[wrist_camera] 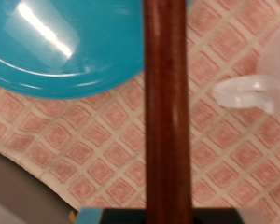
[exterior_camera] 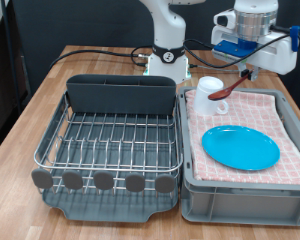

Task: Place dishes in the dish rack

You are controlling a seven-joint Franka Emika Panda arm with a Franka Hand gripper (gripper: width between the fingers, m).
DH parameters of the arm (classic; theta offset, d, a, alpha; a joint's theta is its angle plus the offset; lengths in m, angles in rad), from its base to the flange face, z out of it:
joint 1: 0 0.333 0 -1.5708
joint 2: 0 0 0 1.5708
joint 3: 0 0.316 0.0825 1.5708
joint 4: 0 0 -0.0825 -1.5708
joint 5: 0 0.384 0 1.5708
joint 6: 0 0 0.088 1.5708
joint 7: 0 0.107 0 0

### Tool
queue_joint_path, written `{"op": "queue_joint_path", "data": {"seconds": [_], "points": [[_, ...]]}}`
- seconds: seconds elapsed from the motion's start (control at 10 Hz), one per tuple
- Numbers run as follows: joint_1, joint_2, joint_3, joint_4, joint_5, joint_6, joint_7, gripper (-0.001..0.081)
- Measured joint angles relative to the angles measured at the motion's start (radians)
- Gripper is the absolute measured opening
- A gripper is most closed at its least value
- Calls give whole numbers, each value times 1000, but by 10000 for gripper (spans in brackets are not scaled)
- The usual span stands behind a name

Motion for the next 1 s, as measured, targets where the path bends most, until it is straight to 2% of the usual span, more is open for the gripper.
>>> {"op": "queue_joint_path", "data": {"seconds": [0.2, 0.3, 0.5, 0.7, 1.0], "points": [[0, -82, -10, -52, 1, -30, -37, 87], [0, -77, -10, -50, 1, -30, -35, 87], [-19, -91, -23, -63, 5, -35, 65, 87], [-46, -148, -51, -104, 13, -64, 163, 87], [-70, -240, -112, -170, 54, -120, 242, 87]]}}
